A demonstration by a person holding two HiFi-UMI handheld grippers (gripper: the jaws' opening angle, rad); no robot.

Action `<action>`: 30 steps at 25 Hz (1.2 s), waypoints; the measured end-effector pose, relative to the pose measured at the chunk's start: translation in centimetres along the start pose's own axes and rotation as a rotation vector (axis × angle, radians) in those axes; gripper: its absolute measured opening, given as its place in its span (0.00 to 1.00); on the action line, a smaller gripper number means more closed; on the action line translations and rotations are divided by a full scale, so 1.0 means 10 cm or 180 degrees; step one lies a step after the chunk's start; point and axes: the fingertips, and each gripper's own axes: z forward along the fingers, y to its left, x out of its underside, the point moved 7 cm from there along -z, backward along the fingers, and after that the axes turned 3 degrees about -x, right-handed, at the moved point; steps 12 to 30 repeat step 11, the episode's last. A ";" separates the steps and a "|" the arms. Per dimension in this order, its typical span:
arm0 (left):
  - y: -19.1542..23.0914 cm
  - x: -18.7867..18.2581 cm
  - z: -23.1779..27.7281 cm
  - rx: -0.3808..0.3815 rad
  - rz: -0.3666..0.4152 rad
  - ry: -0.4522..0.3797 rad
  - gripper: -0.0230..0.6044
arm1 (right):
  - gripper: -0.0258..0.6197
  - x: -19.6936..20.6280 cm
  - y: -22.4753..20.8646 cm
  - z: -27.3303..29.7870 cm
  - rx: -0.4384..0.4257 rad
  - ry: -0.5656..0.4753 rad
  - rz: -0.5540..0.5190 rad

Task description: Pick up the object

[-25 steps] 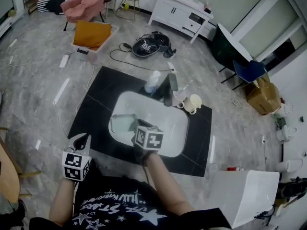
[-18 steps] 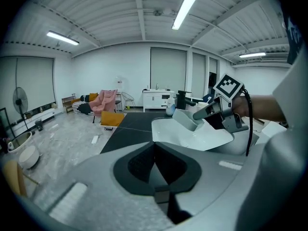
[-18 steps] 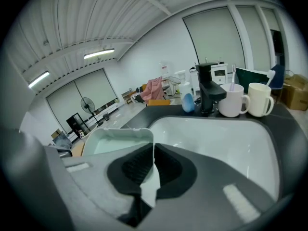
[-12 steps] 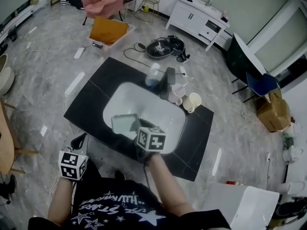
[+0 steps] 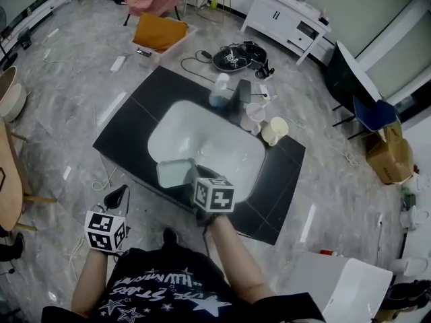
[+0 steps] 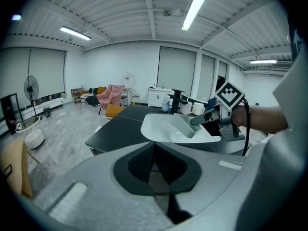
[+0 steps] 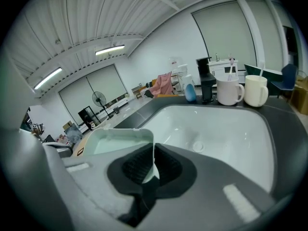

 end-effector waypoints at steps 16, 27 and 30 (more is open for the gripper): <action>0.18 0.51 -0.84 -0.0113 -0.0084 0.0016 0.05 | 0.06 0.46 0.50 -0.32 0.0039 0.0076 -0.0135; 0.18 0.51 -0.84 -0.0113 -0.0084 0.0016 0.05 | 0.06 0.46 0.50 -0.32 0.0039 0.0076 -0.0135; 0.18 0.51 -0.84 -0.0113 -0.0084 0.0016 0.05 | 0.06 0.46 0.50 -0.32 0.0039 0.0076 -0.0135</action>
